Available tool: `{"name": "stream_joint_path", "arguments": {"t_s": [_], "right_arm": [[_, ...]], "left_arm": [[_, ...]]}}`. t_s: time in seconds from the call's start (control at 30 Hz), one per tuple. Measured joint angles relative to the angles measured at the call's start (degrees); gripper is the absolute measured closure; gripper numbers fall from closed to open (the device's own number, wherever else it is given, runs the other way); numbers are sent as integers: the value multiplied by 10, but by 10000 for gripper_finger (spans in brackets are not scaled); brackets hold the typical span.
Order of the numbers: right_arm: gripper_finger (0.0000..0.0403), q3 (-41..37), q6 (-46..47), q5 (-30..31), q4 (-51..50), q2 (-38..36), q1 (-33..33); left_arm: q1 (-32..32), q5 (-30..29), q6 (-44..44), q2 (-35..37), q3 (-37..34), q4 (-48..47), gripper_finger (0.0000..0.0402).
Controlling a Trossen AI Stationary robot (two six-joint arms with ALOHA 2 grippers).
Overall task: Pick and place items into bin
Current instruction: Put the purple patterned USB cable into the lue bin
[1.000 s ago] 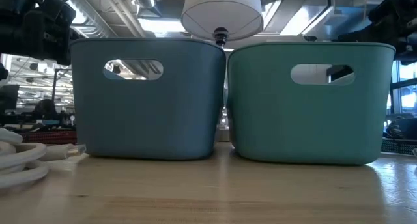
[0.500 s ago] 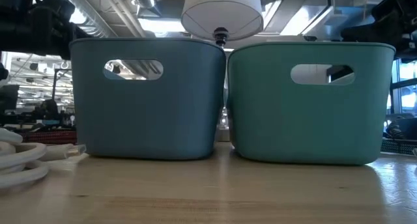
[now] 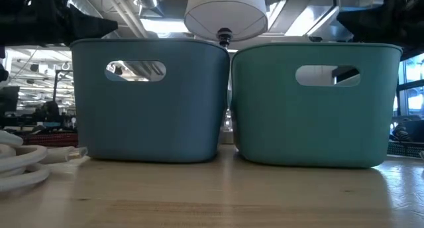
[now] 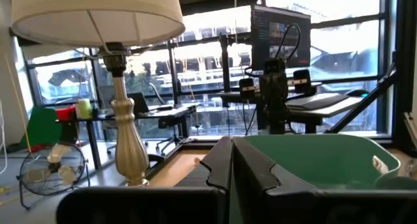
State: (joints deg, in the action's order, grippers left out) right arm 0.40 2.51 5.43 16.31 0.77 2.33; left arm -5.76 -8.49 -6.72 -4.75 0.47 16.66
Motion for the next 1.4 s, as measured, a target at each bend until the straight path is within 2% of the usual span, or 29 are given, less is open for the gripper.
{"name": "stream_joint_path", "arguments": {"t_s": [0.17,0.3,0.37,0.43,0.57,0.6,0.63,0.73,0.83,0.9,1.0,1.07,1.23,1.4], "right_arm": [[393,0,2,39,2,0,0],[393,0,39,26,-38,0,0],[393,0,54,22,-77,0,0],[393,0,76,34,-112,0,0],[393,0,90,91,-104,1,0],[393,0,87,101,-94,1,0],[393,0,80,104,-85,1,0],[393,0,51,105,-57,4,0],[393,0,21,115,-17,11,-1],[393,0,9,120,7,18,-1],[393,0,0,120,25,32,-1],[393,0,0,121,26,43,-1],[393,0,10,121,30,76,-1],[393,0,13,126,69,111,-1]], "left_arm": [[0,-2,1,0,0,-15,393],[0,-20,-20,0,0,-18,391],[0,-58,-23,0,0,-24,392],[0,-122,-13,0,0,-49,394],[-9,-319,9,-9,1,-67,395],[-15,-352,19,-14,3,-68,393],[-21,-369,22,-20,8,-71,391],[-43,-371,37,-49,38,-93,382],[-79,-390,84,-108,81,-158,369],[-113,-371,146,-162,123,-218,360],[-170,-300,245,-259,176,-289,349],[-206,-257,279,-325,200,-301,346],[-283,-178,302,-486,226,-271,345],[-346,-102,310,-612,239,-167,345]]}}
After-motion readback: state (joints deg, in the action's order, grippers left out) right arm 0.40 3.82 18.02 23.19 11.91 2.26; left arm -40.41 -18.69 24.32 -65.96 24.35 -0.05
